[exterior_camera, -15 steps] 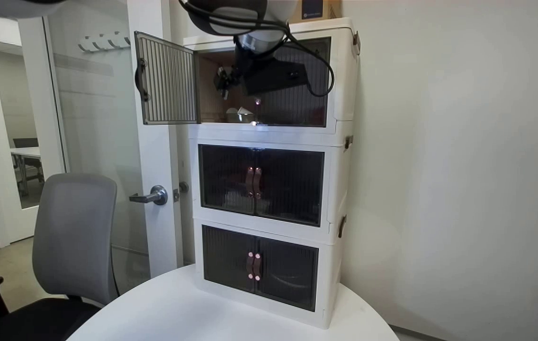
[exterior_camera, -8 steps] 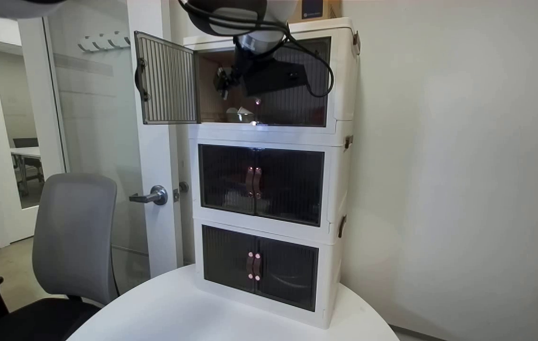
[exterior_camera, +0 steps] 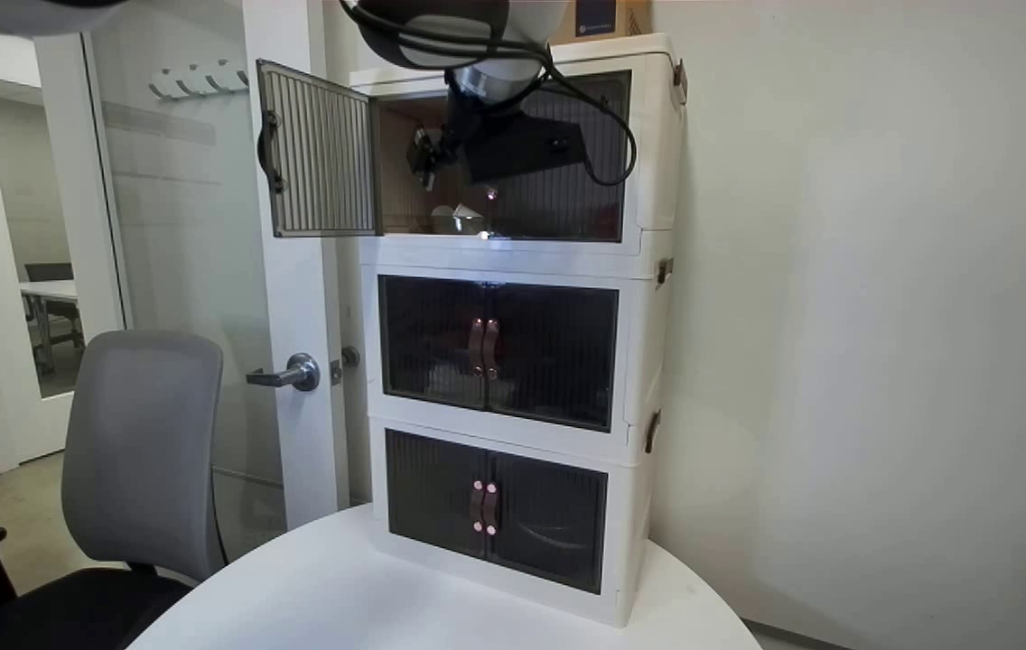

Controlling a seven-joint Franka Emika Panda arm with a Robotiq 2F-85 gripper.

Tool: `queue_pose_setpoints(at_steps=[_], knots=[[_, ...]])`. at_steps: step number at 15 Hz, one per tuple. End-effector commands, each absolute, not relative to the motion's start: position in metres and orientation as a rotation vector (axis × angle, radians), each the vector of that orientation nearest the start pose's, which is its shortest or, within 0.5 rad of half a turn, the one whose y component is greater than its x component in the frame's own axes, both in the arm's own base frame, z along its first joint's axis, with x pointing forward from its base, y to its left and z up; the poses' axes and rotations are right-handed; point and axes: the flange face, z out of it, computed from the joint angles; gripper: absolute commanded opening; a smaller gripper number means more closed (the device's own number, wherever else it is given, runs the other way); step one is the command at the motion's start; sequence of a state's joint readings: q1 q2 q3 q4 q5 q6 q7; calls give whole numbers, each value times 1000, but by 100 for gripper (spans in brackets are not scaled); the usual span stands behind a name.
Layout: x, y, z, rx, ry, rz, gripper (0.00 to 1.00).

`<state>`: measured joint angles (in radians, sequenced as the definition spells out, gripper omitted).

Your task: Open the doors of the top compartment of the cabinet.

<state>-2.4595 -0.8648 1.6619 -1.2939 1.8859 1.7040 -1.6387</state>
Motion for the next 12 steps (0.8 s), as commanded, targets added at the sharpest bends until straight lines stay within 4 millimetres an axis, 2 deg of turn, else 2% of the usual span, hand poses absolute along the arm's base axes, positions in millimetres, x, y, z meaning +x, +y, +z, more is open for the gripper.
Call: queue_pose_setpoints(at_steps=[1, 4, 5, 6, 12], knots=[[718, -72, 591, -2228, -1227, -1426, 100], [718, -72, 591, -2228, -1227, -1426, 100], [720, -72, 591, -2226, -1213, -1452, 75], [721, -72, 592, -2226, -1199, -1473, 74], [726, -81, 604, -2246, -1089, -1663, 27]])
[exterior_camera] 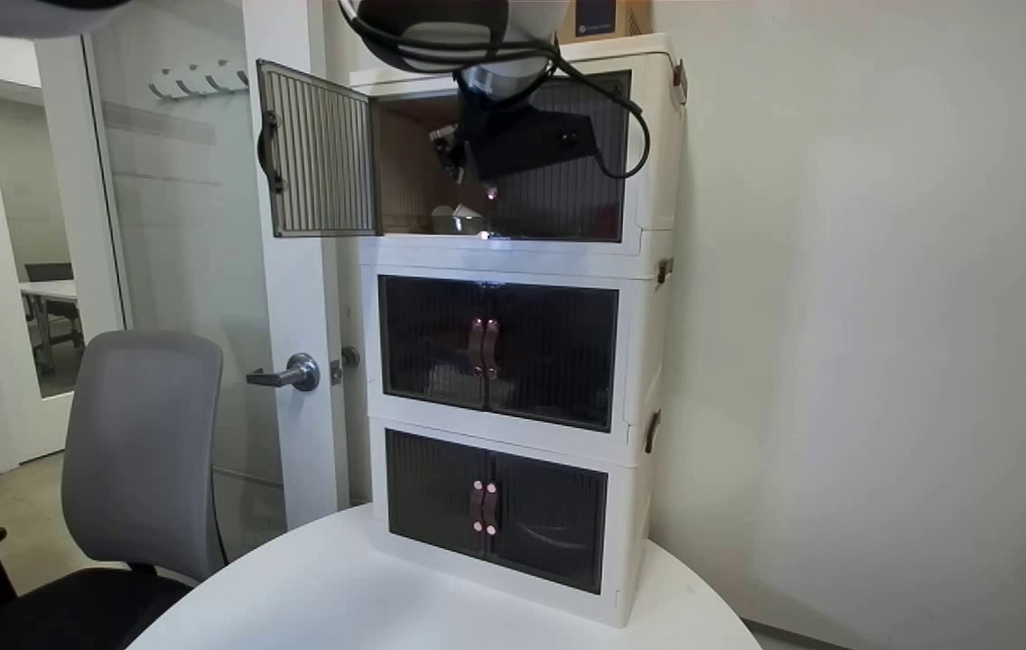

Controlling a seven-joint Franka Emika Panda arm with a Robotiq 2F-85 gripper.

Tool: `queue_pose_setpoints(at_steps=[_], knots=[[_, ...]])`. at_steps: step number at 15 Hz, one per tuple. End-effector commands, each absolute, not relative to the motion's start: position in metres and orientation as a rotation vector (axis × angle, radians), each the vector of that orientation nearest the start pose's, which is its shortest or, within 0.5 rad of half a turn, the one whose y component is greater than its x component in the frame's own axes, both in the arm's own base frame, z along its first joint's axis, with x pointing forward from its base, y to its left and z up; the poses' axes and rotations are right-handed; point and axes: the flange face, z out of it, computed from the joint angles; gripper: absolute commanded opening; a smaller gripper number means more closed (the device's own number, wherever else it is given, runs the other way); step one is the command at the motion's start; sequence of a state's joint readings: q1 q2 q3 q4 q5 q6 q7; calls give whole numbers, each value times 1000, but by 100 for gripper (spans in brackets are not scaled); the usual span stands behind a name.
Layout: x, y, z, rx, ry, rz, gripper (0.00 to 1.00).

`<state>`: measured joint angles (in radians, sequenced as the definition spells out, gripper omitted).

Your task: Open the doors of the top compartment of the cabinet.

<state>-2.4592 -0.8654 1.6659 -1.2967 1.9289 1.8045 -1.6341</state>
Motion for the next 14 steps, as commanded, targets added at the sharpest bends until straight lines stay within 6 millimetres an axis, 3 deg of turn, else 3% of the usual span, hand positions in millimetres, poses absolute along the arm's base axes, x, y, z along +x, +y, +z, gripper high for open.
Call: queue_pose_setpoints(at_steps=[1, 3, 4, 6, 10, 11, 13, 14], knots=[[728, -82, 607, -2242, -1053, -1713, 21], [729, -83, 610, -2254, -992, -1768, 9], [730, -85, 610, -2269, -967, -1781, 49], [730, -85, 605, -2283, -953, -1755, 45], [730, -75, 598, -2252, -972, -1675, 73], [730, -71, 596, -2234, -983, -1644, 30], [729, -67, 593, -2206, -999, -1608, 33], [729, -66, 591, -2196, -1001, -1591, 25]])
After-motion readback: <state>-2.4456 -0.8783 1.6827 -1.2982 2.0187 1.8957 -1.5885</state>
